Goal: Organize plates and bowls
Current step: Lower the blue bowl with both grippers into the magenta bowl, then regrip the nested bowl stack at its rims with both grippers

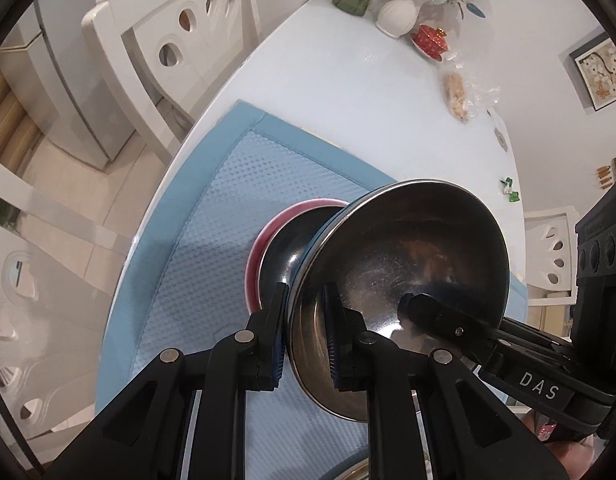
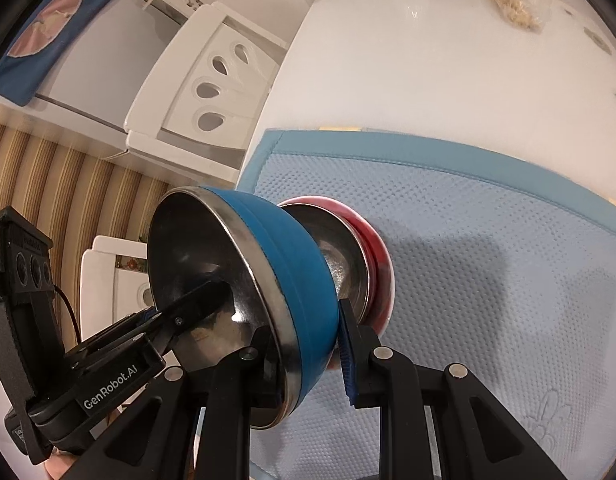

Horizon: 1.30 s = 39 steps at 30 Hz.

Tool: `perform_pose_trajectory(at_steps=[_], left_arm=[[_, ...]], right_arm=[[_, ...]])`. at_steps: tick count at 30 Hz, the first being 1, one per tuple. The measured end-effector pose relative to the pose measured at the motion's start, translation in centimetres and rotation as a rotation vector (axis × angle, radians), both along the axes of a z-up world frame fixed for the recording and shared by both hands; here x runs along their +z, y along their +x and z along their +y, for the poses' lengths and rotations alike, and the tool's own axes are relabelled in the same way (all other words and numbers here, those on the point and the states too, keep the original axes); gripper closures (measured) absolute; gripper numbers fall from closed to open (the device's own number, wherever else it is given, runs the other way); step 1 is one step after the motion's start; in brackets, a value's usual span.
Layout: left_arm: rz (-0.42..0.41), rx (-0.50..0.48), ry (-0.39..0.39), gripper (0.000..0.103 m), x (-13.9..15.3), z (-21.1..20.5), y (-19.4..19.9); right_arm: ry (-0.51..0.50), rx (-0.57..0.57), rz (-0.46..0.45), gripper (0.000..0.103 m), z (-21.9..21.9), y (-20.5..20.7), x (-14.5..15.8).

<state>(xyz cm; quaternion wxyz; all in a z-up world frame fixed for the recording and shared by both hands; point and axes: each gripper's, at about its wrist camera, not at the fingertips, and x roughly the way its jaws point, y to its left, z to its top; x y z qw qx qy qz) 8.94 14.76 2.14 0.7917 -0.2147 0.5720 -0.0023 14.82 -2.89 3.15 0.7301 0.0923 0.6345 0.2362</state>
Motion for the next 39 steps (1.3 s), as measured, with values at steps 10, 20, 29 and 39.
perform_pose_trajectory(at_steps=[10, 20, 29, 39], left_arm=[[0.014, -0.001, 0.008, 0.089, -1.4, 0.0, 0.5], [0.028, 0.013, 0.013, 0.089, -2.2, 0.6, 0.8], [0.028, 0.021, 0.014, 0.089, -2.3, 1.2, 0.6], [0.042, 0.086, 0.038, 0.039, -2.3, 2.9, 0.2]], right_arm=[[-0.017, -0.018, 0.040, 0.083, -0.1, 1.1, -2.1], [-0.036, -0.018, 0.049, 0.079, 0.4, 1.3, -2.9], [-0.036, -0.023, 0.047, 0.077, 0.2, 1.2, -2.9], [0.024, -0.083, 0.001, 0.034, -2.3, 0.8, -1.6]])
